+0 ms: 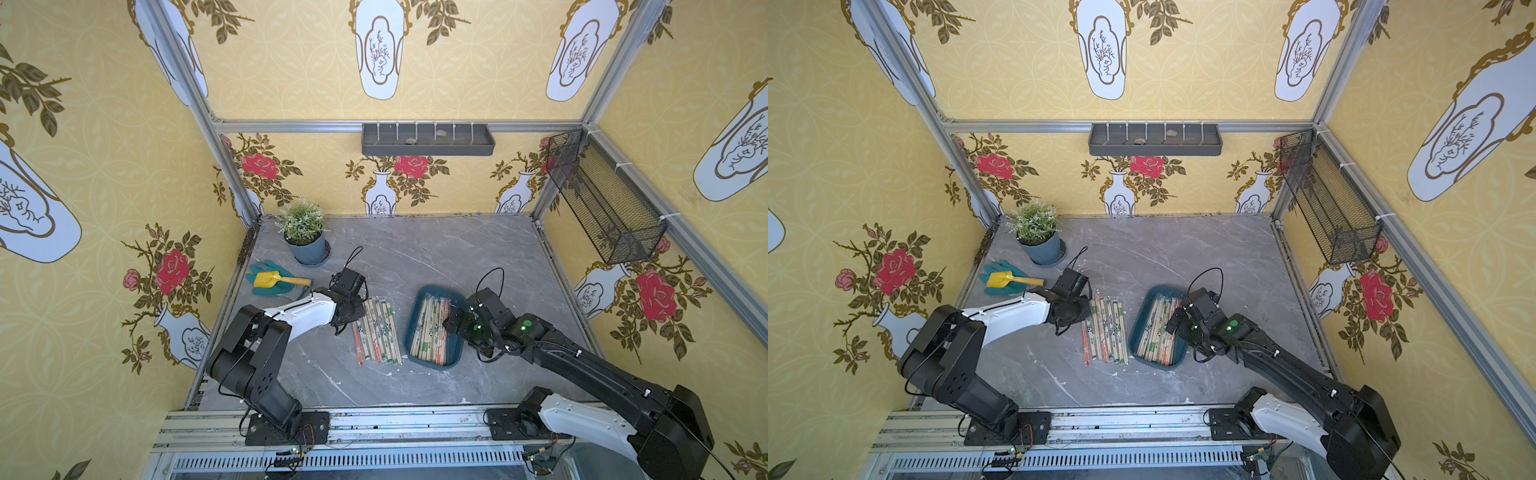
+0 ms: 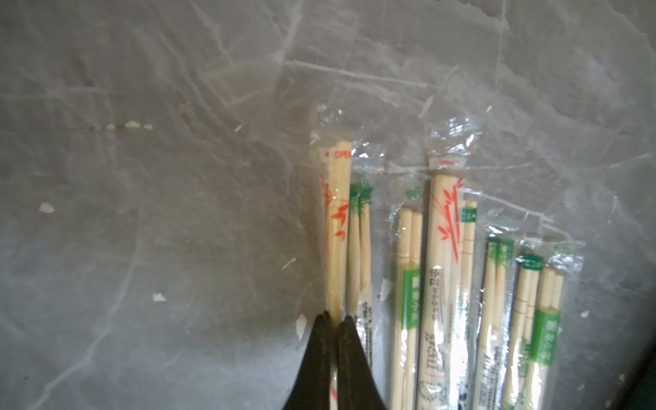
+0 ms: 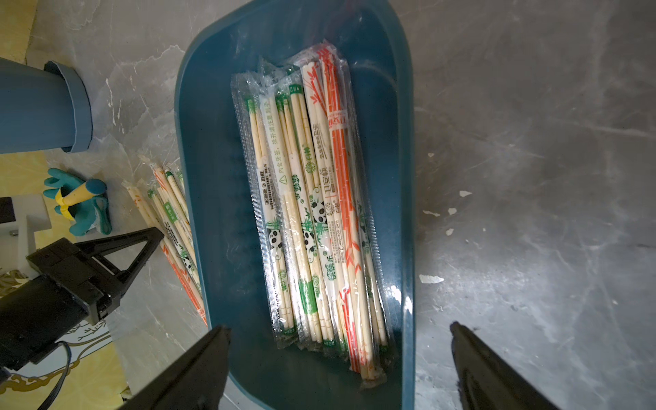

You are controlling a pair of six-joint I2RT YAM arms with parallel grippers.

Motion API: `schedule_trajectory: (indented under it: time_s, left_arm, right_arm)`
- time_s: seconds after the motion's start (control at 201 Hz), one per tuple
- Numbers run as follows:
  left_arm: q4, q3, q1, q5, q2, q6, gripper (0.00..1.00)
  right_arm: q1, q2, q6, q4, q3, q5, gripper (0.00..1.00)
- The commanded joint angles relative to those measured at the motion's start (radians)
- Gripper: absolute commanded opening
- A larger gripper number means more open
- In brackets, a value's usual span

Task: Take the paired disposable chopsticks out of the storage box
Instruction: Place the paired disposable chopsticks at the center of the board.

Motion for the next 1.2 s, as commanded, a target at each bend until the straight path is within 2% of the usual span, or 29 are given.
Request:
schedule_trajectory:
  time_s: [0.0,0.1,0.249,0.353,0.617,0.812,0.986,1.195]
  left_arm:
    - [0.013,0.01,0.002,0.004,0.016,0.006,0.09]
    - [0.014,0.015,0.002,0.007,0.022,0.006,0.14]
    - [0.003,0.008,0.002,0.0,0.002,0.0,0.28]
    - [-0.012,0.004,0.002,-0.007,-0.022,-0.003,0.33]
    - [-0.04,0.001,0.002,-0.014,-0.104,-0.008,0.41]
    - [-0.046,0.039,-0.008,0.046,-0.148,0.015,0.45]
    - [-0.063,0.132,-0.089,0.06,-0.13,0.043,0.47]
    - [-0.105,0.293,-0.221,0.048,-0.014,0.065,0.48]
  right_arm:
    - [0.001,-0.01,0.01,-0.006,-0.003,0.021,0.98]
    - [0.0,-0.011,0.01,-0.015,0.0,0.027,0.97]
    - [0.001,-0.016,0.012,-0.009,-0.004,0.019,0.98]
    - [0.001,-0.019,0.015,-0.007,-0.007,0.019,0.98]
    - [0.02,-0.022,0.025,0.002,-0.014,0.021,0.98]
    - [0.027,-0.035,0.038,-0.002,-0.022,0.037,0.98]
    - [0.026,-0.058,0.05,-0.007,-0.034,0.05,0.97]
    - [0.027,-0.088,0.055,-0.031,-0.043,0.067,0.97]
